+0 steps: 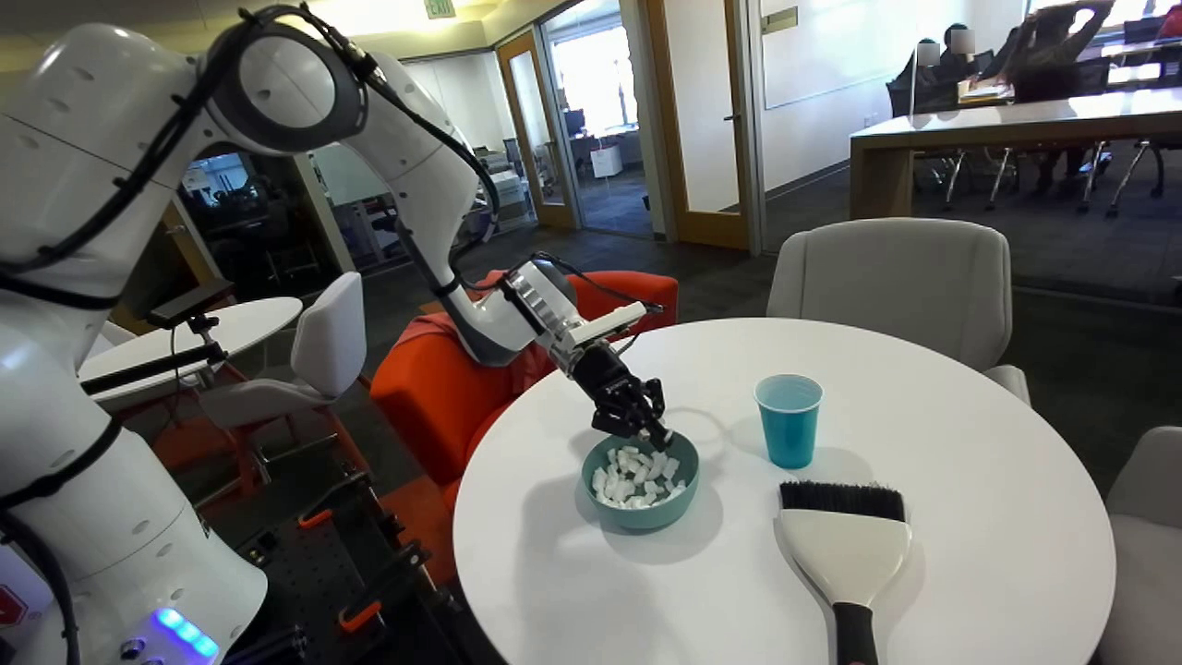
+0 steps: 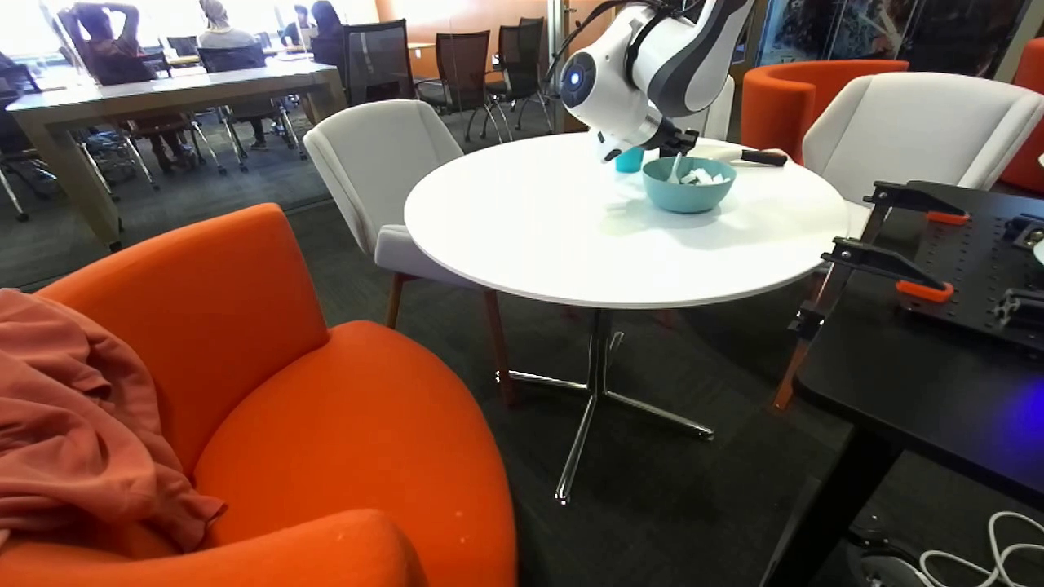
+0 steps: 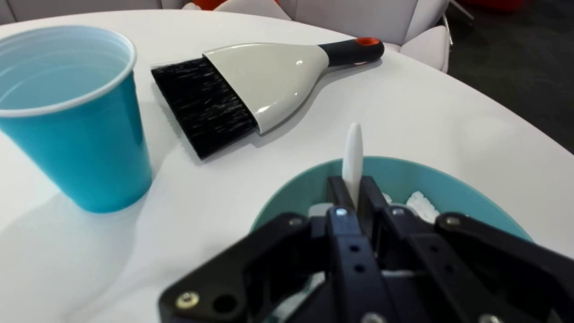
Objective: Move the light blue cup to the right, move the green bowl to the right, stir the contents in the bowl using the white spoon on the table
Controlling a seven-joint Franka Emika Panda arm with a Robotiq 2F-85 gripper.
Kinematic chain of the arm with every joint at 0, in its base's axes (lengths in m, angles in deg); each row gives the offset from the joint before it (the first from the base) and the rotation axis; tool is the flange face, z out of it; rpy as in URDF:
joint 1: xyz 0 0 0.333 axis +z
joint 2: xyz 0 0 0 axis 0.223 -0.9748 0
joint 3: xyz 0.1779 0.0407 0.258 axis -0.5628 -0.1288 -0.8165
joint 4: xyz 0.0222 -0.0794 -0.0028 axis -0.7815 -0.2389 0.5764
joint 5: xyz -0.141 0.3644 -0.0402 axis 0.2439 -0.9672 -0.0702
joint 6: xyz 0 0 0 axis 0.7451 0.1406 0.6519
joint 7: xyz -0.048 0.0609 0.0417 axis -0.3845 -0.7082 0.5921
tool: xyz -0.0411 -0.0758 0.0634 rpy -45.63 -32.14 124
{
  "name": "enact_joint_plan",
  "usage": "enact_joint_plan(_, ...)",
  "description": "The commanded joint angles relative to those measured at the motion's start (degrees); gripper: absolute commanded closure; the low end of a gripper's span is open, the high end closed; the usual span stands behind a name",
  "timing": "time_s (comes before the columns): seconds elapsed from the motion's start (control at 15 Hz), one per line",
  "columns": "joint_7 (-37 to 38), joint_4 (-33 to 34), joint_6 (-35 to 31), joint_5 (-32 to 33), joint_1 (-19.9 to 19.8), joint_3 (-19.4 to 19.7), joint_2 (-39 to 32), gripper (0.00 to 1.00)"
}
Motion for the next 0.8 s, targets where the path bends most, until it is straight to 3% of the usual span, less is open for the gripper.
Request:
enact_joint_plan(0.0,-2.48,-4.04,-1.05,-1.06,-1.25,-0.03,3.35,0.97)
enact_joint_plan(0.33,-3.94,-6.87,-1.32,-2.12,-2.41,0.13,5.28,0.97)
enact_joint_plan(0.73,2.28,-11.08,-2.75,-0.38,-1.98,0.18,10.49,0.97)
